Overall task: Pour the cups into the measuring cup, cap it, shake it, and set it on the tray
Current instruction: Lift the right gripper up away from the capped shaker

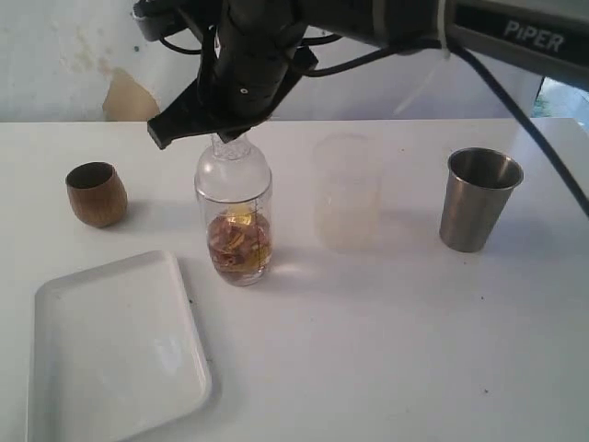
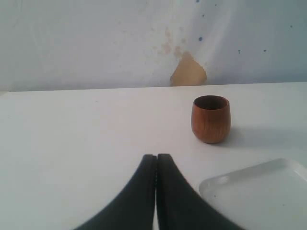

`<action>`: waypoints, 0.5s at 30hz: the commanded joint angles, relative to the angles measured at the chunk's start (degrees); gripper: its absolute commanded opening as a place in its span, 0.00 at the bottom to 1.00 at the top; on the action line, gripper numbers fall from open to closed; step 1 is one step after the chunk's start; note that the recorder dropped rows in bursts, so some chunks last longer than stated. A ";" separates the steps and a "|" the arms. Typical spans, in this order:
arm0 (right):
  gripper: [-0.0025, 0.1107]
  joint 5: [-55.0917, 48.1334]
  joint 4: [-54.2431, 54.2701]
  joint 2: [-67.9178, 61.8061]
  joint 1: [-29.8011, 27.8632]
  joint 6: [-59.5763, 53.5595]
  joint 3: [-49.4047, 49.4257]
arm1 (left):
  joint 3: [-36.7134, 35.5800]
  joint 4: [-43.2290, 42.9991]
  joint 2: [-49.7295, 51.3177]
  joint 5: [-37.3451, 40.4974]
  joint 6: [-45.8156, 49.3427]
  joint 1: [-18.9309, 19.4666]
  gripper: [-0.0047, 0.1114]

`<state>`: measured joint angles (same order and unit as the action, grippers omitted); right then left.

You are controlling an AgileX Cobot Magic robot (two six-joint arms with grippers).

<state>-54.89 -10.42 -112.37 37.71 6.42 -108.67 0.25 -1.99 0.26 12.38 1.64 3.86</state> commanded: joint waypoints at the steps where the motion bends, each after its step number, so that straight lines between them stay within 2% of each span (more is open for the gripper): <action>1: 0.02 1.76 -0.14 2.99 0.03 -0.19 -0.03 | -0.25 -0.10 -0.26 -0.31 -0.09 0.09 0.05; 3: 0.04 2.32 -0.14 4.19 0.03 -0.22 -0.03 | -0.25 -0.10 -0.26 -0.31 -0.09 0.09 0.05; 5: 0.13 2.32 0.14 5.27 0.03 -0.22 -0.03 | -0.25 -0.10 -0.26 -0.31 -0.09 0.09 0.05; 11: 0.63 -0.91 1.11 7.06 0.03 -1.46 -0.03 | -0.25 -0.10 -0.26 -0.31 -0.09 0.09 0.05; 13: 0.69 -2.53 0.95 7.18 0.03 -1.34 -0.03 | -0.25 -0.10 -0.26 -0.31 -0.09 0.09 0.05; 15: 0.70 -3.60 -0.18 7.18 0.03 -0.98 -0.03 | -0.25 -0.10 -0.26 -0.31 -0.09 0.09 0.05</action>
<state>-57.22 -9.60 -105.81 37.71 5.59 -108.67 0.25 -1.99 0.26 12.38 1.64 3.86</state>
